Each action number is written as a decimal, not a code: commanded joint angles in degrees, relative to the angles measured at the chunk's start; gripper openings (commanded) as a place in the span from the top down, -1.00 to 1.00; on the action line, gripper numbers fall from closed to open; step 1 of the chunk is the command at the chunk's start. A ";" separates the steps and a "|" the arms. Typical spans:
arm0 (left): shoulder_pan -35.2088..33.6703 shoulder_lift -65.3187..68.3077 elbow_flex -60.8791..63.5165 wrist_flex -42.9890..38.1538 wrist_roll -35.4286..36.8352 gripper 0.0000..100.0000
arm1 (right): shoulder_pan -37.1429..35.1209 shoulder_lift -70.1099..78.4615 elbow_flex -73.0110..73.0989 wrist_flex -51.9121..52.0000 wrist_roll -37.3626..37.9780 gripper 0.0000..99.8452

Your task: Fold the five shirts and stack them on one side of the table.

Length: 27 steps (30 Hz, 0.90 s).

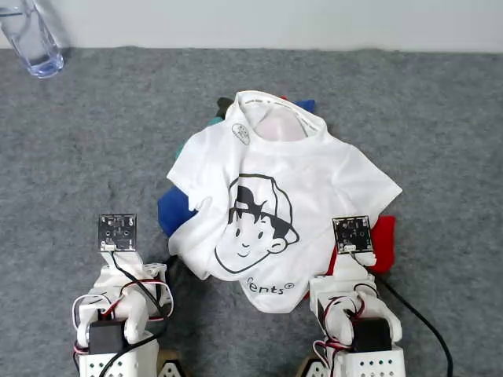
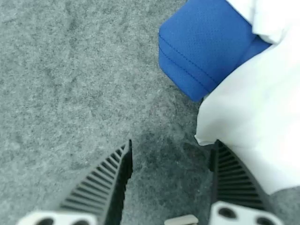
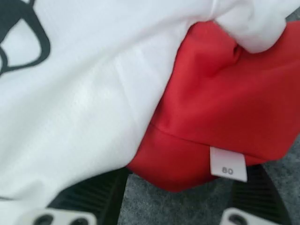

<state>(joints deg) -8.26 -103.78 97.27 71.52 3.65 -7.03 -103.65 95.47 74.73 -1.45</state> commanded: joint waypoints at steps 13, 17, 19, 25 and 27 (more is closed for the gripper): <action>-0.09 -0.53 -0.84 0.44 -0.26 0.49 | 0.13 -0.22 0.97 0.22 -0.35 0.36; -0.09 -0.53 -0.84 0.44 -0.26 0.49 | 0.13 -0.22 0.97 0.22 -0.35 0.36; 0.62 -0.53 -0.84 0.44 -0.53 0.49 | 0.13 -0.22 0.97 0.22 -0.35 0.36; 6.07 -0.53 -0.84 0.53 -0.26 0.49 | 0.13 -0.22 0.97 0.22 -0.35 0.36; 7.03 -0.53 -0.84 0.70 -0.53 0.49 | 0.13 -0.22 0.97 0.22 -0.35 0.36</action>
<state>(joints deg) -2.73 -103.78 97.27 71.69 3.65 -7.03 -103.65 95.47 74.73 -1.45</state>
